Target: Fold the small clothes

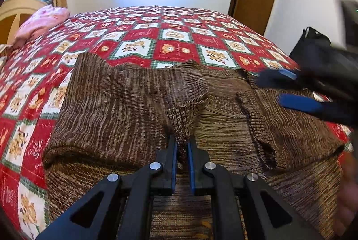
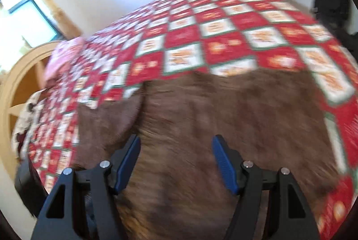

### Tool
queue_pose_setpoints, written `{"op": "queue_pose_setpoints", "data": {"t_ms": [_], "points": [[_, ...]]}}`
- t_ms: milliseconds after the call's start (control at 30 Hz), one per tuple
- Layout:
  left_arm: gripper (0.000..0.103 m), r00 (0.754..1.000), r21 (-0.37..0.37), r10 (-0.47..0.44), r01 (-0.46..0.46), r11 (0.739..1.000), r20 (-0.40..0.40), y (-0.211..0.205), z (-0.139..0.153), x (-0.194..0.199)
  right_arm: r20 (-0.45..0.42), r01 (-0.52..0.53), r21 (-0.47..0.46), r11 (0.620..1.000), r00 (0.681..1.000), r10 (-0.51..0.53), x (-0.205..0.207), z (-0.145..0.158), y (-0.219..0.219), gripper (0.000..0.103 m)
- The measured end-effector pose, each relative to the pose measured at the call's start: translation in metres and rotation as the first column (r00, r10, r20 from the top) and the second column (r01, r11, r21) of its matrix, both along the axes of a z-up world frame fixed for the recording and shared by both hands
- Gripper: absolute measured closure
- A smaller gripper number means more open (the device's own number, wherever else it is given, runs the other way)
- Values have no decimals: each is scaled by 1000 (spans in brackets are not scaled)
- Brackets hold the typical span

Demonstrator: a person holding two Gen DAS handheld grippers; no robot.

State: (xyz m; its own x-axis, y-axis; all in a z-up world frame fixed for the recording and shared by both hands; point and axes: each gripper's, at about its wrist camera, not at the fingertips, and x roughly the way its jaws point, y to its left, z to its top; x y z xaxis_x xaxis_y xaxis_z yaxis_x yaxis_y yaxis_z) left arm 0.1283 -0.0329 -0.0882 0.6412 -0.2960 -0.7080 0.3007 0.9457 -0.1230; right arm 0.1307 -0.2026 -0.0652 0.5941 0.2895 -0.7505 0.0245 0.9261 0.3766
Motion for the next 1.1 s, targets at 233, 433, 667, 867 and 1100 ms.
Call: {"op": "queue_pose_setpoints", "data": {"t_ms": [233, 433, 667, 867, 1100], "points": [[94, 1000, 1, 4, -4, 1000, -14, -2, -2, 2, -74, -114, 52, 992, 990, 118, 83, -37, 42, 37], [94, 1000, -16, 10, -11, 1000, -9, 2, 1, 5, -33, -200, -46, 979, 980, 199, 81, -37, 72, 91], [94, 994, 15, -45, 44, 999, 102, -14, 29, -17, 102, -214, -22, 977, 971, 215, 56, 10, 52, 93], [94, 992, 39, -68, 64, 997, 110, -33, 29, -22, 146, -191, -77, 979, 969, 200, 49, 31, 27, 93], [94, 997, 32, -48, 46, 998, 60, -22, 9, -18, 43, -155, 18, 988, 987, 154, 55, 0, 14, 51]]}}
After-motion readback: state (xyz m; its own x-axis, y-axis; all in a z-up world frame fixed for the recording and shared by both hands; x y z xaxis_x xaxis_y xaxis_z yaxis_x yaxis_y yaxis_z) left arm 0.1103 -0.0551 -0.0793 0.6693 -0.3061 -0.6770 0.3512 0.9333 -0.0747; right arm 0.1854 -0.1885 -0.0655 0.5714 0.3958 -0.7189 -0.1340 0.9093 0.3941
